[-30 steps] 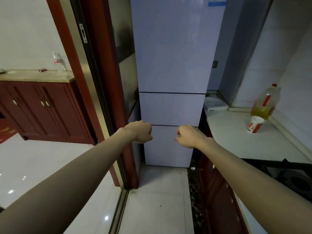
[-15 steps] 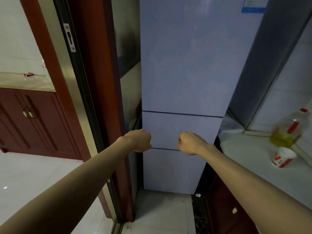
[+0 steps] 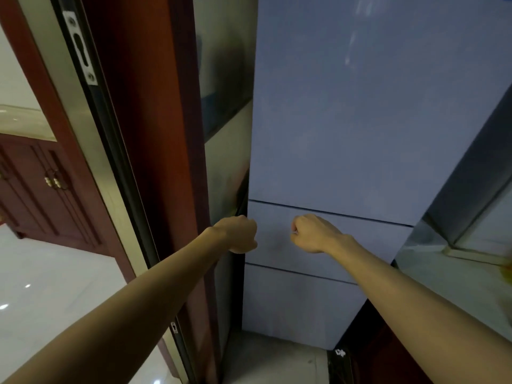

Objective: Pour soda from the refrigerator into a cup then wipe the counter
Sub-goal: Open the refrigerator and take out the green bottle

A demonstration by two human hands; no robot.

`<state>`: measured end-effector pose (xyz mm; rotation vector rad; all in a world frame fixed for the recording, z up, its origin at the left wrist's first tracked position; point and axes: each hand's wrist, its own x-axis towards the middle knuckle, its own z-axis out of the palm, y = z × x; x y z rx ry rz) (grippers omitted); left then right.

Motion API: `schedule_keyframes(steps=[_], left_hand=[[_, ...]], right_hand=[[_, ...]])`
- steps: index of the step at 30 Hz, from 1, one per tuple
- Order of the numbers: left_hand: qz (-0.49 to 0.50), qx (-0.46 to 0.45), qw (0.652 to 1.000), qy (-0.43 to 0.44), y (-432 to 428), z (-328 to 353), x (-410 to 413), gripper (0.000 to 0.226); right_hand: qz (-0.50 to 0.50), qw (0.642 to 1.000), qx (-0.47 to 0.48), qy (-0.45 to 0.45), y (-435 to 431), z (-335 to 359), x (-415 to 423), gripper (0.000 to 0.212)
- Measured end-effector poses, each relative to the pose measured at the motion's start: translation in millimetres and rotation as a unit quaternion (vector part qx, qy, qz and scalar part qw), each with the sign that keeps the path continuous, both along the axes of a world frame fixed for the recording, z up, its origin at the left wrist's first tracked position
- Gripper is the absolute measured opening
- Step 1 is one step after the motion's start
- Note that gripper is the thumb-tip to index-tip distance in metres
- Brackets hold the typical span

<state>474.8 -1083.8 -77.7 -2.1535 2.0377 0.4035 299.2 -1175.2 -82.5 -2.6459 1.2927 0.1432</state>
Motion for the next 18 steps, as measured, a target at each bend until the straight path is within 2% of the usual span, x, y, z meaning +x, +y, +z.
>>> schedule_keyframes(steps=[3,5,8,11,12,13,15,18], left_hand=[[0.037,0.01,0.999,0.001,-32,-3,13,0.03],[0.057,0.019,0.998,0.011,-52,-4,21,0.034],[0.089,-0.012,0.995,0.031,-75,4,27,0.031],[0.145,-0.035,0.987,0.062,-95,3,36,0.027],[0.166,-0.038,0.983,0.076,-100,0,39,0.027],[0.187,-0.044,0.977,0.091,-104,-3,42,0.028],[0.221,-0.058,0.965,0.126,-109,-10,45,0.031],[0.274,-0.074,0.937,0.202,-115,-17,47,0.032]], right_hand=[[0.032,0.999,-0.009,0.018,-35,1,18,0.025],[0.057,0.998,-0.012,0.033,-60,8,31,0.03],[0.081,0.996,-0.007,0.046,-97,25,56,0.034],[0.126,0.991,-0.013,0.05,-124,45,84,0.021],[0.146,0.988,-0.026,0.046,-131,50,94,0.024],[0.166,0.984,-0.045,0.036,-137,55,105,0.031],[0.214,0.972,-0.1,0.015,-145,64,126,0.03],[0.319,0.911,-0.26,-0.011,-158,77,157,0.022]])
